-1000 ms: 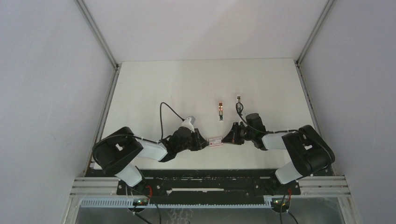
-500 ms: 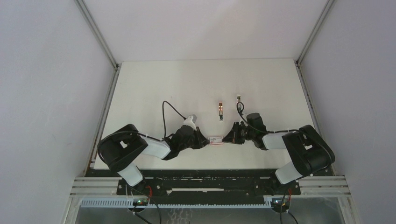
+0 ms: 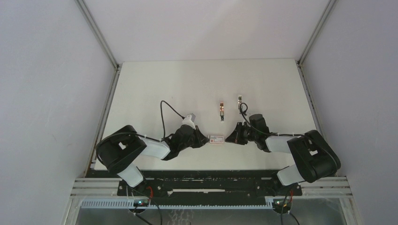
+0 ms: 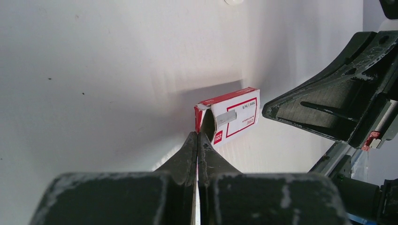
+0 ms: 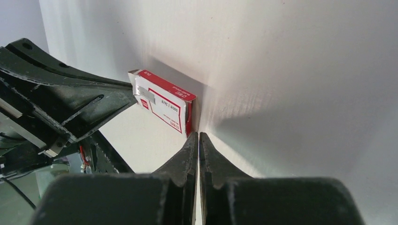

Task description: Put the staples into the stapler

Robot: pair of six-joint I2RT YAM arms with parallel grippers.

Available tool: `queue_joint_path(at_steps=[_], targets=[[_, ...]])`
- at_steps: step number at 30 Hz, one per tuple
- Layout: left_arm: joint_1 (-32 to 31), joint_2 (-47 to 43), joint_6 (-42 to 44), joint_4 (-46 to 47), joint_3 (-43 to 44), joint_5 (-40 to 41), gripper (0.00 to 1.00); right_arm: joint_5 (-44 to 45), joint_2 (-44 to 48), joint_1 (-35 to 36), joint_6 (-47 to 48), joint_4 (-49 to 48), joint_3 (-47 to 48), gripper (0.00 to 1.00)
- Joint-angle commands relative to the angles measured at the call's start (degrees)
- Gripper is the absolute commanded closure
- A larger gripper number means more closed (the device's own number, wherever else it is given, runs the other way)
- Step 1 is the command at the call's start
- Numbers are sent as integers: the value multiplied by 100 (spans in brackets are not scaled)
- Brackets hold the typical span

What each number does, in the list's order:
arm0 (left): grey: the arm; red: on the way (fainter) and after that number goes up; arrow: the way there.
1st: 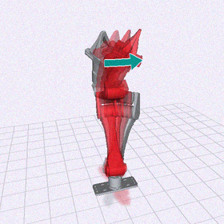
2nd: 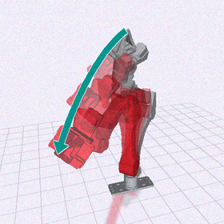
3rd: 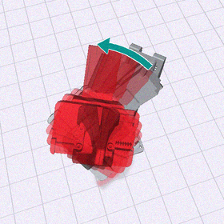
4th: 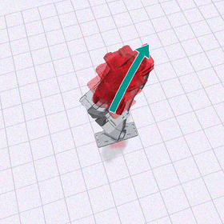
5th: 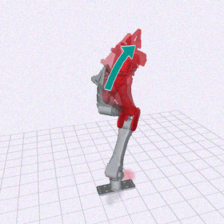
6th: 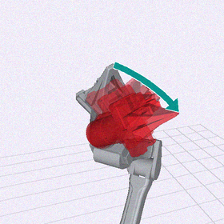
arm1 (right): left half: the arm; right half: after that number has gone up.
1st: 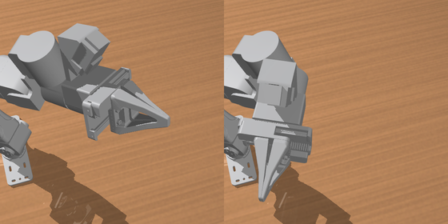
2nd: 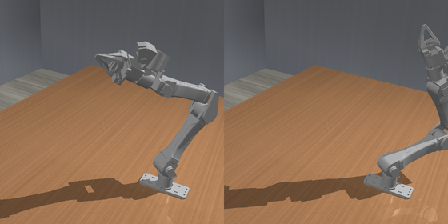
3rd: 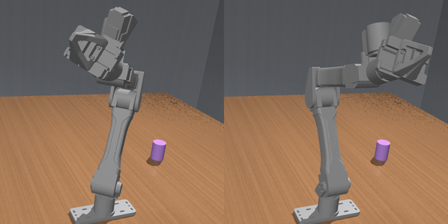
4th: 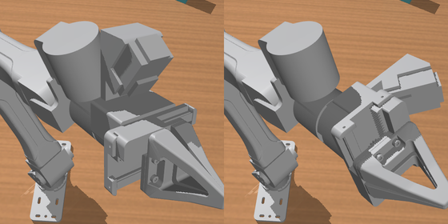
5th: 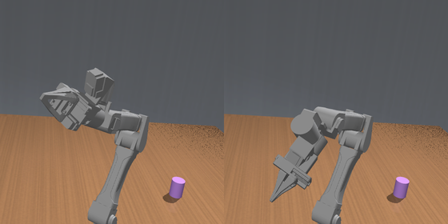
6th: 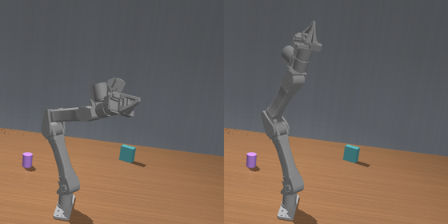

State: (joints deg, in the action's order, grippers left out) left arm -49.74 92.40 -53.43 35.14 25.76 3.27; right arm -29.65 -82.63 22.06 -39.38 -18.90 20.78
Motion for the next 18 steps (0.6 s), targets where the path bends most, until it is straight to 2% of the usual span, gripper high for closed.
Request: queue_joint_path(at_steps=[1,6,9,11,18], targets=[[69,-229,-1,59,-98,114,100,236,239,-70,157,70,-29,100],[78,-299,112,-66,-52,52,100,-287,399,-135,77,-404,-185,98],[78,-321,178,-151,-27,47,100,-483,456,-141,7,-598,-186,82],[78,-328,200,-179,-24,30,100,-496,431,-141,-27,-626,-146,75],[78,-270,219,-188,16,-54,100,-562,-40,51,-200,-859,155,71]])
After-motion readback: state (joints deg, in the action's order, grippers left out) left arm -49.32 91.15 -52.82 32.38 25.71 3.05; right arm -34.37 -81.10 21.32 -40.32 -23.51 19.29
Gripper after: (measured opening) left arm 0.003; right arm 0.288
